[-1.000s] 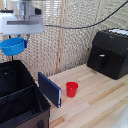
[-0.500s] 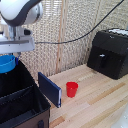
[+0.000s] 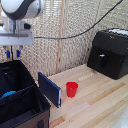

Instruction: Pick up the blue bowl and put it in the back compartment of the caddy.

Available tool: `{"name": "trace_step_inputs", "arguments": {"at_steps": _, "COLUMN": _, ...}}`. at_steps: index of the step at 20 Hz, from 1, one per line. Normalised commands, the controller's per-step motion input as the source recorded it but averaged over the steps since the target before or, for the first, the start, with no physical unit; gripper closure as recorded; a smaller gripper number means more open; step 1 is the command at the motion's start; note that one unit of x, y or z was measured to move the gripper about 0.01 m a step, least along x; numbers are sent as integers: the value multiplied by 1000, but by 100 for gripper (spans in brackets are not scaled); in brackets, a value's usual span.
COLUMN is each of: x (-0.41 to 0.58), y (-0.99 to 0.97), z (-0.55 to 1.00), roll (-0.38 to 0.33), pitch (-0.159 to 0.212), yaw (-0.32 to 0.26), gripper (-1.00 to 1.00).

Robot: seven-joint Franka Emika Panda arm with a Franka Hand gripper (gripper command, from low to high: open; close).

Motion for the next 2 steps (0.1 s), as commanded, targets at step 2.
{"name": "trace_step_inputs", "arguments": {"at_steps": 2, "x": 310, "y": -287, "z": 463, "roll": -10, "pitch": -250, "yaw": 1, "gripper": -100}}
